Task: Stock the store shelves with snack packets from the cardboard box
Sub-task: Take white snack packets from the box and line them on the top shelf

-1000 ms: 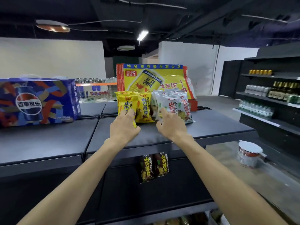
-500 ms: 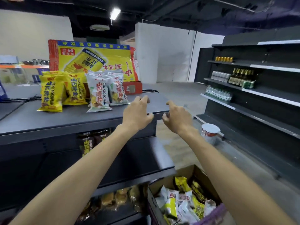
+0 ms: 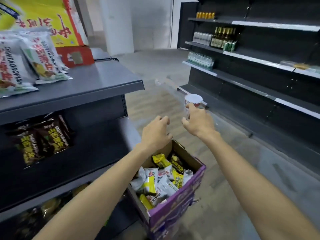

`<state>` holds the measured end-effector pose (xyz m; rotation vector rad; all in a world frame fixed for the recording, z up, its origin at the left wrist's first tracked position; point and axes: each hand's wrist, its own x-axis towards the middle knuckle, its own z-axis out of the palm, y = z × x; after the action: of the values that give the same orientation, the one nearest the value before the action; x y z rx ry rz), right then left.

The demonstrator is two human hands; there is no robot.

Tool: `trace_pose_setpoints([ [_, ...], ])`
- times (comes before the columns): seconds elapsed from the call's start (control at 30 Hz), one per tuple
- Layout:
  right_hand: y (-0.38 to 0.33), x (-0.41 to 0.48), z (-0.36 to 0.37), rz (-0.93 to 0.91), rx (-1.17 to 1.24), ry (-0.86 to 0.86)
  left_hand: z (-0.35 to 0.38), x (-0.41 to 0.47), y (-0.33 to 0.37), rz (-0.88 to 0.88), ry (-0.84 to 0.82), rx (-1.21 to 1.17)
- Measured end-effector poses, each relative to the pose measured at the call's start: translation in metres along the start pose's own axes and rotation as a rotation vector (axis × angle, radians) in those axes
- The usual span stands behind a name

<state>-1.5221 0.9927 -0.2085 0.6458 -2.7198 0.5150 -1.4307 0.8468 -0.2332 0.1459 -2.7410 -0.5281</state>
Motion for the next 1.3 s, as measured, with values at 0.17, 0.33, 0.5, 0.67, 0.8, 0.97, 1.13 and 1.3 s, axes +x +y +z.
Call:
trace_pose_setpoints([
  [0.17,0.039,-0.012,0.049,0.092,-0.024,-0.14,0.085,-0.034,-0.022,-0.119,-0.195,-0.069],
  [0.33,0.058,-0.026,0.112,0.161,-0.037,-0.317,0.16,-0.069,-0.052,-0.283,-0.397,-0.093],
  [0.5,0.062,-0.046,0.168,0.225,-0.06,-0.516,0.203,-0.086,-0.083,-0.405,-0.536,-0.124],
  [0.67,0.07,-0.056,0.216,0.22,-0.054,-0.676,0.227,-0.097,-0.1,-0.547,-0.596,-0.154],
  [0.8,0.077,-0.051,0.251,0.161,-0.092,-0.84,0.241,-0.097,-0.109,-0.721,-0.592,-0.154],
  [0.97,0.088,-0.047,0.299,-0.005,-0.06,-1.07,0.256,-0.09,-0.117,-0.925,-0.525,-0.161],
  [1.13,0.097,-0.042,0.345,-0.009,-0.124,-1.248,0.266,-0.094,-0.114,-1.15,-0.436,-0.192],
  [1.3,0.112,-0.052,0.38,0.121,-0.013,-1.383,0.278,-0.101,-0.105,-1.266,-0.397,-0.201],
])
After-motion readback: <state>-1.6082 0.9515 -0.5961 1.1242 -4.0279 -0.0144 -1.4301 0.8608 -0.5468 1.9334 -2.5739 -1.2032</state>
